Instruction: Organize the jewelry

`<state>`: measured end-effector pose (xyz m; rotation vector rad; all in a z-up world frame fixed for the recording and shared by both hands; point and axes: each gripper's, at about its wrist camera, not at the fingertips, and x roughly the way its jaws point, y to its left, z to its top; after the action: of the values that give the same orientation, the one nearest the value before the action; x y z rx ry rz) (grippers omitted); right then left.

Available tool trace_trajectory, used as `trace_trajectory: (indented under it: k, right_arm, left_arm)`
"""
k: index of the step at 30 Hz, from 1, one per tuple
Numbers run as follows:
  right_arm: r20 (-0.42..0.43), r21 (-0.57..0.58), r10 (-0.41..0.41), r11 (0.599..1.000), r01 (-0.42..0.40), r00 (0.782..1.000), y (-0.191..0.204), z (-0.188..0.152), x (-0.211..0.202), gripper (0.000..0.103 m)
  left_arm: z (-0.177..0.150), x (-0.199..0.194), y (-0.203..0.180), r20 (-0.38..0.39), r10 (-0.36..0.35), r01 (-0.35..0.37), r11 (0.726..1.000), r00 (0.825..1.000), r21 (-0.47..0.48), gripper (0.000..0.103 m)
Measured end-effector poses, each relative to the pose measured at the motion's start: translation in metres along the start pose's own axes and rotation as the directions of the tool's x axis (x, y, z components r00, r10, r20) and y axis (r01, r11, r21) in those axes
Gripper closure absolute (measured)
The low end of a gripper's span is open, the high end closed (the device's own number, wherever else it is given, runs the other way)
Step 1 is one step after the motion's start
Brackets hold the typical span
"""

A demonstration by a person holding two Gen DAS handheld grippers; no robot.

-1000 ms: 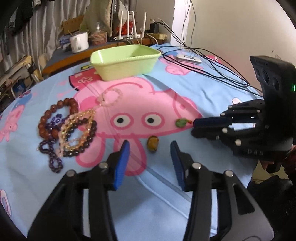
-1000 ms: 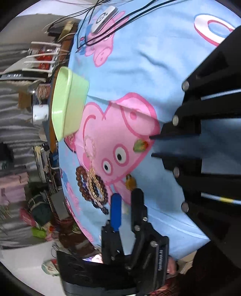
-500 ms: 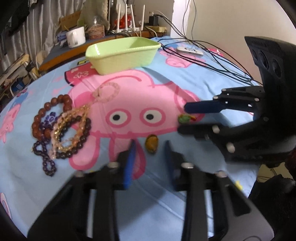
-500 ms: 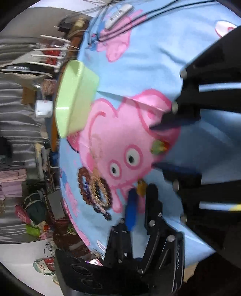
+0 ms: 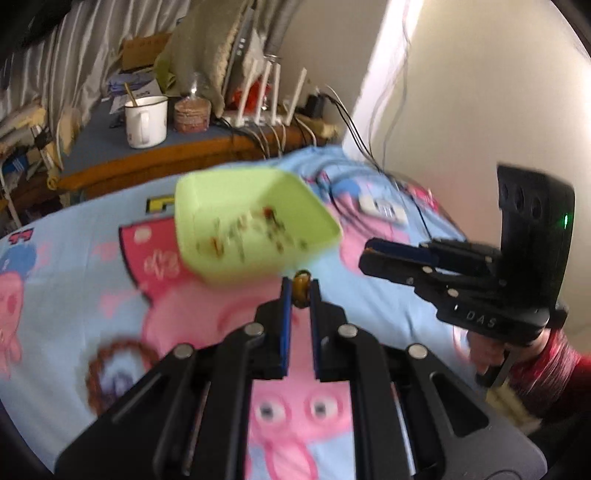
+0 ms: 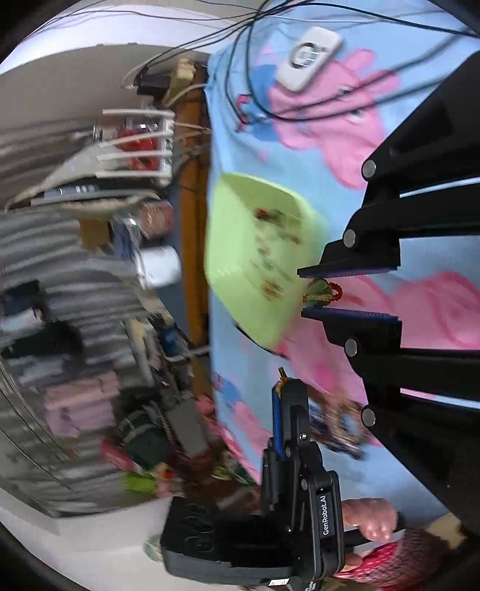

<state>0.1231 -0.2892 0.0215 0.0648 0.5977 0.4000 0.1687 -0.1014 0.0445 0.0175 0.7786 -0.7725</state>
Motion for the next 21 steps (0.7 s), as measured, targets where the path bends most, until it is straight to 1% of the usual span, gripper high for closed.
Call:
trace_trajectory:
  k: [1, 4, 5, 6, 7, 8, 10, 11, 13, 15, 17, 19, 21]
  right_arm:
    - [0.004, 0.023, 0.004, 1.0, -0.004, 1.0, -0.009, 0.01, 0.007, 0.103]
    - [0.0, 0.084, 0.02, 0.996, -0.02, 1.0, -0.029, 0.023, 0.023, 0.103]
    - [-0.001, 0.121, 0.041, 0.992, -0.041, 0.999, -0.039, 0.028, 0.033, 0.103]
    - [-0.006, 0.148, 0.049, 0.988, -0.048, 0.999, -0.046, 0.032, 0.041, 0.103]
    - [-0.014, 0.188, 0.049, 0.981, -0.045, 0.999, -0.054, 0.036, 0.051, 0.103]
    - [-0.013, 0.21, 0.048, 0.977, -0.044, 0.999, -0.059, 0.038, 0.054, 0.103]
    - [0.023, 0.248, 0.06, 0.967, -0.064, 0.998, -0.064, 0.043, 0.051, 0.103]
    - [0.042, 0.248, 0.063, 0.966, -0.071, 0.997, -0.062, 0.043, 0.045, 0.103]
    - [0.092, 0.236, 0.058, 0.969, -0.078, 0.994, -0.058, 0.041, 0.029, 0.103]
    - [0.111, 0.23, 0.064, 0.969, -0.088, 0.992, -0.053, 0.037, 0.019, 0.103]
    - [0.106, 0.232, 0.096, 0.965, -0.119, 0.99, -0.046, 0.027, 0.013, 0.103]
    - [0.091, 0.233, 0.134, 0.961, -0.152, 0.987, -0.037, 0.016, 0.012, 0.103]
    - [0.042, 0.23, 0.175, 0.956, -0.18, 0.984, -0.022, -0.002, 0.016, 0.103]
  left_arm:
    - [0.012, 0.007, 0.007, 0.001, -0.013, 0.013, 1.0, 1.0, -0.02, 0.095]
    - [0.034, 0.029, 0.024, -0.014, -0.025, 0.024, 0.998, 1.0, -0.06, 0.095]
    - [0.042, 0.038, 0.029, -0.02, -0.025, 0.023, 0.997, 0.999, -0.072, 0.091]
    - [0.048, 0.05, 0.033, -0.035, -0.013, 0.01, 0.997, 0.999, -0.08, 0.084]
    - [0.053, 0.062, 0.037, -0.057, 0.022, -0.028, 0.995, 0.998, -0.091, 0.065]
    - [0.058, 0.069, 0.042, -0.069, 0.044, -0.051, 0.994, 0.997, -0.101, 0.061]
    - [0.064, 0.075, 0.05, -0.076, 0.046, -0.056, 0.988, 0.996, -0.141, 0.061]
    - [0.066, 0.069, 0.054, -0.057, 0.033, -0.042, 0.985, 0.998, -0.167, 0.061]
    - [0.067, 0.051, 0.053, -0.006, 0.024, -0.025, 0.986, 1.0, -0.166, 0.061]
    - [0.063, 0.028, 0.05, 0.04, 0.053, -0.046, 0.988, 0.998, -0.144, 0.061]
    - [0.051, 0.002, 0.05, 0.081, 0.063, -0.051, 0.988, 0.995, -0.143, 0.061]
    - [0.035, -0.02, 0.055, 0.103, 0.087, -0.07, 0.986, 0.991, -0.154, 0.061]
    - [0.013, -0.037, 0.061, 0.106, 0.118, -0.099, 0.981, 0.987, -0.169, 0.061]
